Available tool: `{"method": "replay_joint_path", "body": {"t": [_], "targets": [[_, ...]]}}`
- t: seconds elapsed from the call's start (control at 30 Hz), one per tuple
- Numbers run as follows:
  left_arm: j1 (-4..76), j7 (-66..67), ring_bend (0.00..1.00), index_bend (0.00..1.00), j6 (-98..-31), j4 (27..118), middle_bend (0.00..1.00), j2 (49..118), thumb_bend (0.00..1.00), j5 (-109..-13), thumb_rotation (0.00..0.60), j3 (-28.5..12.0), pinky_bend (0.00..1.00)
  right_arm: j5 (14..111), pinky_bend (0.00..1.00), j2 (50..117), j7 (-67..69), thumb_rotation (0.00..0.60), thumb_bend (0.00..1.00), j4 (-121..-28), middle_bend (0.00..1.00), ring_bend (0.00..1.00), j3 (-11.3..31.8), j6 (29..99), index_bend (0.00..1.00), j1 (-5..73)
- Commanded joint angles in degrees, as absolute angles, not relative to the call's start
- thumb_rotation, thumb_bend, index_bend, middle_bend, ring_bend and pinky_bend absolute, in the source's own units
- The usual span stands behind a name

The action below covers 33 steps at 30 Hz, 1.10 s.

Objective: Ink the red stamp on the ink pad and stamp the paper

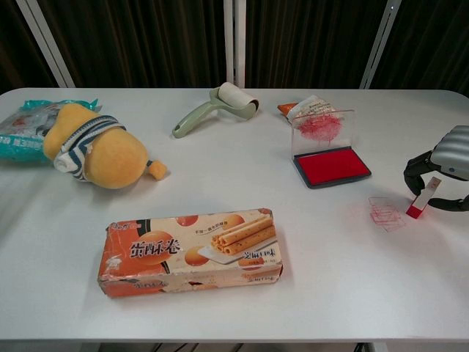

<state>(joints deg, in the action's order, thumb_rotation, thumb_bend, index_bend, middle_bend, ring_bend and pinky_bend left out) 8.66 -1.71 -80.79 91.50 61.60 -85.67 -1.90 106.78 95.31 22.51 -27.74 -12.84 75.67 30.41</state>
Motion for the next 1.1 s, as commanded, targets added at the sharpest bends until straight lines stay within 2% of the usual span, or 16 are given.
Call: {"method": "replay_joint_path", "body": {"t": [0.03,0.2,0.57,0.73,0.87,1.1], "targets": [[8.6,-2.0,0.12,0.13,-80.8,91.4,0.18,61.6,0.12,-85.6,0.600,-1.9,0.21,106.6,1.00,95.3,22.9,0.600,0.30,-27.9,0.51,0.78,-13.0,75.5,0.59,30.5],[8.6,-2.5,0.12,0.13,-80.9,91.3,0.18,61.5,0.12,-85.8,0.600,-1.9,0.21,106.3,1.00,95.0,23.0,0.600,0.34,-28.3,0.53,0.78,-12.9,75.8,0.62,30.6],[8.6,-2.7,0.12,0.13,-81.3,91.3,0.18,61.3,0.12,-86.0,0.600,-2.0,0.21,104.7,1.00,92.4,22.9,0.600,0.35,-34.1,0.56,0.78,-10.4,77.3,0.64,32.9],[8.6,-2.9,0.12,0.13,-81.4,91.1,0.18,61.6,0.12,-86.3,0.600,-1.9,0.21,100.6,1.00,92.6,19.4,0.600,0.35,-42.0,0.58,0.79,-5.6,72.7,0.67,36.2],[8.4,-3.3,0.12,0.13,-81.6,90.8,0.18,61.6,0.12,-86.5,0.600,-1.8,0.21,96.1,1.00,93.4,15.3,0.600,0.35,-47.5,0.59,0.79,-2.0,65.8,0.68,38.8],[8.0,-4.4,0.12,0.13,-82.0,90.1,0.18,61.3,0.12,-86.1,0.600,-1.8,0.21,90.3,1.00,94.4,6.7,0.600,0.36,-52.9,0.60,0.79,2.0,59.5,0.68,40.5]]}}
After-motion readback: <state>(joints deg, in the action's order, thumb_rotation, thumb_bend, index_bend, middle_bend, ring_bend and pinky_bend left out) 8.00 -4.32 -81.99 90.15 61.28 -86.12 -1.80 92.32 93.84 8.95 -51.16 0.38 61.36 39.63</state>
